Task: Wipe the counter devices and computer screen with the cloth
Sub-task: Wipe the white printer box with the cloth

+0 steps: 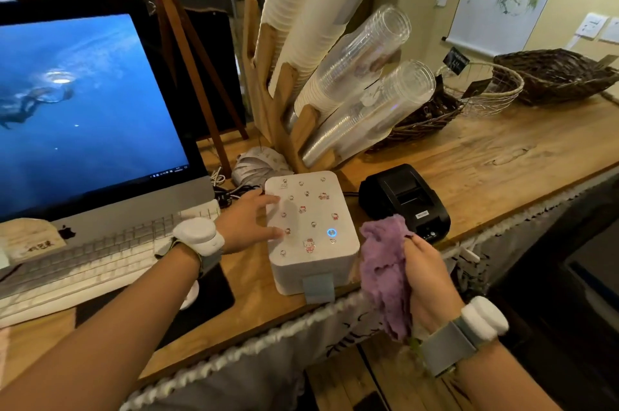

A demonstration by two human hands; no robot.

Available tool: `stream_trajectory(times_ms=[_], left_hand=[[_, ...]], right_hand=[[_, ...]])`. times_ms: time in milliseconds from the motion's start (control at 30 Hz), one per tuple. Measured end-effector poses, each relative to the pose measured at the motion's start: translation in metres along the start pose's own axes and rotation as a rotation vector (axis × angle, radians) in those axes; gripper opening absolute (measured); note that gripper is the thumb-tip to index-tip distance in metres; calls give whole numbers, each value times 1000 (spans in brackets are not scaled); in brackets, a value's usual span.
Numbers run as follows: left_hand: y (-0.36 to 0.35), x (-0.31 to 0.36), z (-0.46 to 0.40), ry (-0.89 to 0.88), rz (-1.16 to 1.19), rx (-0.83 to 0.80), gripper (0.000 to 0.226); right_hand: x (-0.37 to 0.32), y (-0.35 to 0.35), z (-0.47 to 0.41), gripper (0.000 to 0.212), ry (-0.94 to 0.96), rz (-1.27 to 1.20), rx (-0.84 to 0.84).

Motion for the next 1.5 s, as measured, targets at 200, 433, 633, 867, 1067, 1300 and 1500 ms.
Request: stream_trajectory(times_ms=[200, 433, 633, 867, 1067, 1300, 1500], left_hand=[[36, 38, 31, -106, 523, 181, 26], [40, 20, 26, 100, 1262, 38, 50], [20, -67, -5, 389, 1472, 165, 44], [-43, -54, -36, 242, 1178, -181, 46], [-71, -55, -55, 512, 1146, -9, 67], [-130, -57, -7, 755, 1330, 39, 60], [-85, -51, -37, 403, 1089, 145, 59]], right_hand=[[-63, -76, 33, 17, 223, -69, -208], [-75, -183, 40, 23, 231, 32, -399], [-63, -156, -10, 35, 669, 711, -110], [-6, -129, -48, 56, 586, 1261, -56], [-5, -132, -48, 57, 609, 1325, 14], [-6, -134, -43, 57, 652, 1359, 34], [-6, -133, -45, 56, 669, 1364, 25]])
Point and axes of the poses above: each hand's wrist, its own z-axis away from the middle knuckle, its own y-axis out of the back of the hand, x = y × z, the point moved 5 cm from there along -z, towards the middle knuckle, and after that the axes turned 8 degrees about x, right-handed, at the moved point
